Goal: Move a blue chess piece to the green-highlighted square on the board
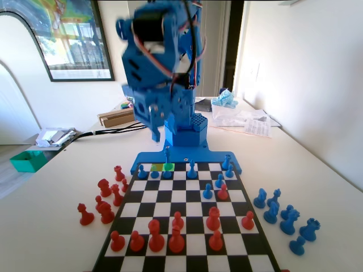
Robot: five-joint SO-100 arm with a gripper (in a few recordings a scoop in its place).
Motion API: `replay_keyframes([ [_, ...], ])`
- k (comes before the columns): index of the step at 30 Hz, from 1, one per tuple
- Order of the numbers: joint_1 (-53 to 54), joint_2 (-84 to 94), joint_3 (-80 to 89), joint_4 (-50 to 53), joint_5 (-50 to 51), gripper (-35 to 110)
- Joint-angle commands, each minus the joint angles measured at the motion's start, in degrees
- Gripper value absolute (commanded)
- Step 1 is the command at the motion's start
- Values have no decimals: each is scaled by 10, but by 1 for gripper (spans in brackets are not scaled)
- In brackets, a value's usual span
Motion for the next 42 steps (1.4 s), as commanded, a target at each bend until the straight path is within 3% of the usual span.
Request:
replay_keyframes([
  [1,-13,67,-81,71,71,8],
  [15,-64,243,-179,232,190,1],
  [21,-95,279,-210,256,321,1],
  [29,-148,365,-180,247,466,1],
  [42,-150,592,-31,148,493,1],
])
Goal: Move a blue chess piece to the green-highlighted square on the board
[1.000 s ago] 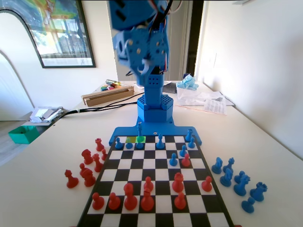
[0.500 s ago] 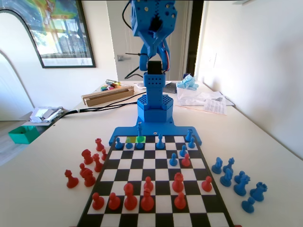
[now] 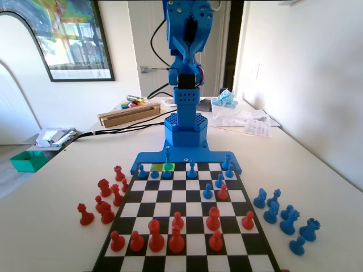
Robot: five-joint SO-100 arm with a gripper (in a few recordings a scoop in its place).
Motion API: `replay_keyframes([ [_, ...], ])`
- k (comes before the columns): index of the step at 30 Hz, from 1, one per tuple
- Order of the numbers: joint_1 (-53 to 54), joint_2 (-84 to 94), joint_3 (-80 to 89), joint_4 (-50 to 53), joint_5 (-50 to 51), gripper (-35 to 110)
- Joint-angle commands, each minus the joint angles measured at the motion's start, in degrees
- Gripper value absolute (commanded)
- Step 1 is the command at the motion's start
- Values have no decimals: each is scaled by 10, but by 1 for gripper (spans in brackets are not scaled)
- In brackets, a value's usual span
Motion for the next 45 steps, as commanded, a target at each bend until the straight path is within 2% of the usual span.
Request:
replay_keyframes([
  [1,5,44,13,-33,7,1],
  [5,10,69,33,-68,10,1],
  [45,15,70,33,-67,11,3],
])
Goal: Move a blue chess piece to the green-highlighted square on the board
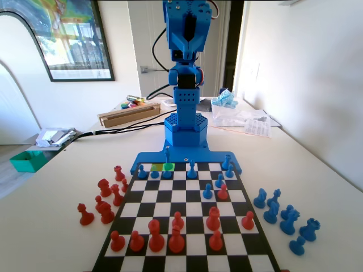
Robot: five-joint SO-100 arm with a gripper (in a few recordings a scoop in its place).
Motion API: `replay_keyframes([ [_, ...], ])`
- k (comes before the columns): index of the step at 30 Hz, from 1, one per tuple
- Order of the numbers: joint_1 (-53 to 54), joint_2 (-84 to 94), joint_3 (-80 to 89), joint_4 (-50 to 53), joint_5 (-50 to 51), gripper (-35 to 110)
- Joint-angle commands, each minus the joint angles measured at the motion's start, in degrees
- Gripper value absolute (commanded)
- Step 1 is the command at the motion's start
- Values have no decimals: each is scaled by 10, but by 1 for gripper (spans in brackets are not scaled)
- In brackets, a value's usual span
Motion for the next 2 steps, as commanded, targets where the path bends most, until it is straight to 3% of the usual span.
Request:
replay_keyframes([
  [1,11,11,-3,-10,-4,3],
  [2,11,11,-3,-10,-4,3],
])
